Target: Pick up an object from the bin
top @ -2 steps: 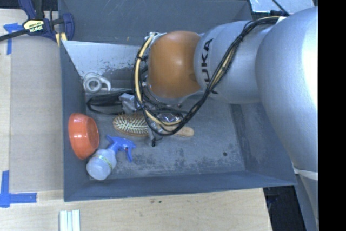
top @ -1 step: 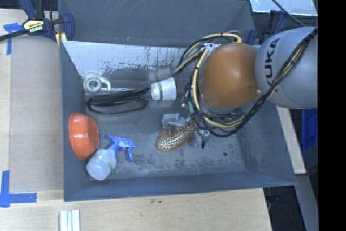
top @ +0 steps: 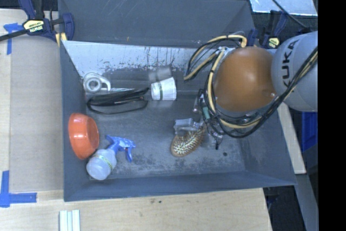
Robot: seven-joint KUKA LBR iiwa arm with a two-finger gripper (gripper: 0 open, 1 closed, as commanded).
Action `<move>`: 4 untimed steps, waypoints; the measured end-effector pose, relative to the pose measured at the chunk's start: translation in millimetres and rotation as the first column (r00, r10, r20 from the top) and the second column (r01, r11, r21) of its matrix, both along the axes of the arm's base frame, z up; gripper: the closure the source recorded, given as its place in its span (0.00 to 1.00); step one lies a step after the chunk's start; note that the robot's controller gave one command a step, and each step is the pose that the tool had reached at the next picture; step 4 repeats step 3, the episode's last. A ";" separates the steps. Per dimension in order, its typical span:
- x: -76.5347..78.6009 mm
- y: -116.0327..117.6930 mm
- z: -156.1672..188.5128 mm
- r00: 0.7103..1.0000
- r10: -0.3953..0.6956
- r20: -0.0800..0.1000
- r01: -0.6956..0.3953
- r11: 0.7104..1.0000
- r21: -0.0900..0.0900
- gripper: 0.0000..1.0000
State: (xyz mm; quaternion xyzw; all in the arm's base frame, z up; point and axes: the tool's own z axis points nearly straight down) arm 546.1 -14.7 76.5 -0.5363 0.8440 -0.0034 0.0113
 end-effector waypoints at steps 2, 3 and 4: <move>-1.8 -9.4 20.0 1.000 -0.004 -0.006 0.004 1.000 -0.001 1.00; -1.4 -10.3 48.2 1.000 -0.006 -0.004 0.006 1.000 -0.002 1.00; -1.4 -10.3 48.2 1.000 -0.006 -0.004 0.006 1.000 -0.002 1.00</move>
Offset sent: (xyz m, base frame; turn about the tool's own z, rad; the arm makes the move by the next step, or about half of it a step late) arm -0.0002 -0.0090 0.0521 -0.0006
